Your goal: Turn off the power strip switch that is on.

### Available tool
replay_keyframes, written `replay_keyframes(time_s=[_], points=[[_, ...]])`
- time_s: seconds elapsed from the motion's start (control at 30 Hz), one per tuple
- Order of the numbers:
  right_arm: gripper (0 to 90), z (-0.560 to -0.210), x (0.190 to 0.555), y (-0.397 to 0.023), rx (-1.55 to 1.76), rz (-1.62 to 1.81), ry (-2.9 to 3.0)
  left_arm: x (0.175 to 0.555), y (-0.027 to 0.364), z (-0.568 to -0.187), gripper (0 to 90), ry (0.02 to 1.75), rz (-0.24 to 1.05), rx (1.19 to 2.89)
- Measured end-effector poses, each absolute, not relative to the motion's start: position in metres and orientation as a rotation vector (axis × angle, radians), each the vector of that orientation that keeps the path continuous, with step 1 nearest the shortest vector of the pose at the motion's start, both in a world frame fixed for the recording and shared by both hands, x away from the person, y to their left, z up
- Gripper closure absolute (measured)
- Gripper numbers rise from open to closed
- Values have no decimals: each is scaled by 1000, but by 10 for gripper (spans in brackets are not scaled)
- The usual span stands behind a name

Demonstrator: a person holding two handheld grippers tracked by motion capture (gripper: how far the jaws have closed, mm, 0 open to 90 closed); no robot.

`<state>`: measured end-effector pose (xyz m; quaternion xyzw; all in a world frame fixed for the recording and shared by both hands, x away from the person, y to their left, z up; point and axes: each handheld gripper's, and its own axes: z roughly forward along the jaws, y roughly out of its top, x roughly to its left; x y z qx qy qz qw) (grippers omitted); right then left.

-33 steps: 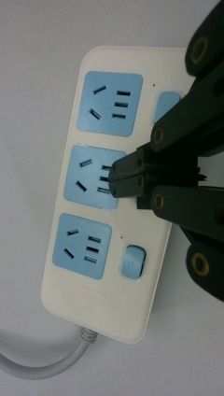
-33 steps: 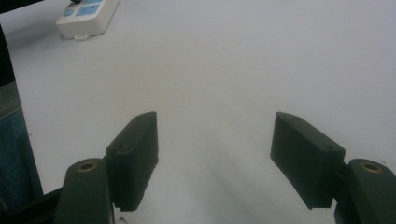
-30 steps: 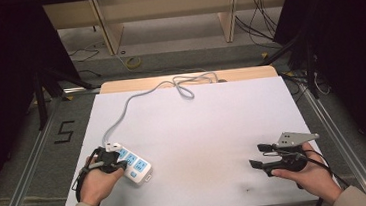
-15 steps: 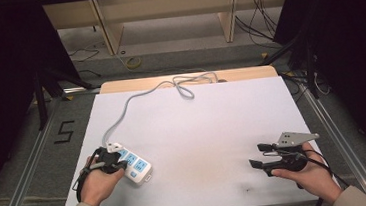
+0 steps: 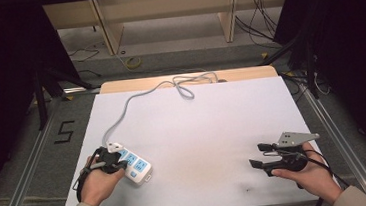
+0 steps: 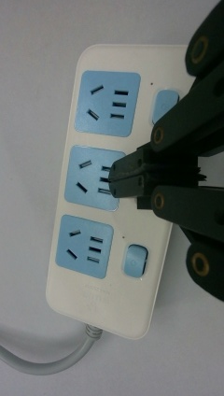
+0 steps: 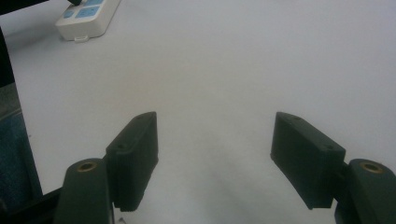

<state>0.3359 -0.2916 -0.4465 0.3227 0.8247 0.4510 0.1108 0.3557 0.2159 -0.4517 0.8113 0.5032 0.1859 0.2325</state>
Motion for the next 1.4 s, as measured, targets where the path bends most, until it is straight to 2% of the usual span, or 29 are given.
replay_keyframes(time_s=[0.9, 1.4], points=[[322, -446, 336, -291, 945, 1328, 2421, 355, 217, -448, 900, 1363, 557, 2231], [322, -446, 336, -291, 945, 1328, 2422, 353, 216, -441, 900, 1315, 627, 2167]])
